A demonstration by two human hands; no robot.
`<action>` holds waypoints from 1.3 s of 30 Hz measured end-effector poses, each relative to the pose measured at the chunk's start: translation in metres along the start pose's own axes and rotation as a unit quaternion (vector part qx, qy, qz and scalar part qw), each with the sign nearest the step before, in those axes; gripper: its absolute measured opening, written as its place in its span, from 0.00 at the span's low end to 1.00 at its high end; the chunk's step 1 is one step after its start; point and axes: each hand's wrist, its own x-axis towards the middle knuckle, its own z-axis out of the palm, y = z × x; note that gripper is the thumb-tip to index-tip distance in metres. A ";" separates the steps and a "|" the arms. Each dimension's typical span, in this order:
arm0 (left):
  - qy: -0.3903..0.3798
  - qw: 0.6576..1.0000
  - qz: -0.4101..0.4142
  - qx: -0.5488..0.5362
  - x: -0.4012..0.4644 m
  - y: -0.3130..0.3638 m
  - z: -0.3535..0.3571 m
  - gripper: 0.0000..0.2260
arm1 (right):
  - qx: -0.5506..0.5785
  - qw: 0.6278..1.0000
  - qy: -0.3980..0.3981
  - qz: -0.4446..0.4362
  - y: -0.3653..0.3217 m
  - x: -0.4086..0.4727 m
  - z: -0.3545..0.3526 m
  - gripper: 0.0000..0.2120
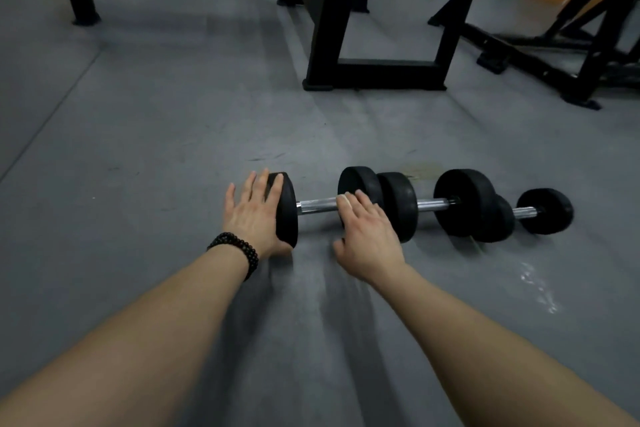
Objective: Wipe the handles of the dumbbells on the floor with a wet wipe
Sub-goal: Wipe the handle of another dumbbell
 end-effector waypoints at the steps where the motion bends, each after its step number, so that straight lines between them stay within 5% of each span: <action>1: 0.013 1.000 -0.001 -0.008 -0.009 -0.001 -0.005 0.56 | -0.009 1.000 -0.003 0.005 -0.002 0.000 -0.012 0.36; 10: 0.001 0.996 -0.074 -0.054 -0.170 -0.009 -0.077 0.40 | -0.008 0.997 -0.065 0.029 -0.068 -0.080 -0.132 0.37; 22: 0.039 0.996 -0.072 0.031 -0.271 -0.042 -0.162 0.36 | 0.026 0.999 -0.027 -0.002 -0.126 -0.187 -0.149 0.37; 29: 0.018 0.995 0.006 0.100 -0.397 -0.067 -0.248 0.37 | 0.022 0.999 -0.019 -0.039 -0.164 -0.274 -0.197 0.39; 39: -0.054 0.995 -0.015 0.085 -0.484 -0.094 -0.149 0.38 | 0.042 0.995 -0.020 -0.091 -0.259 -0.348 -0.120 0.39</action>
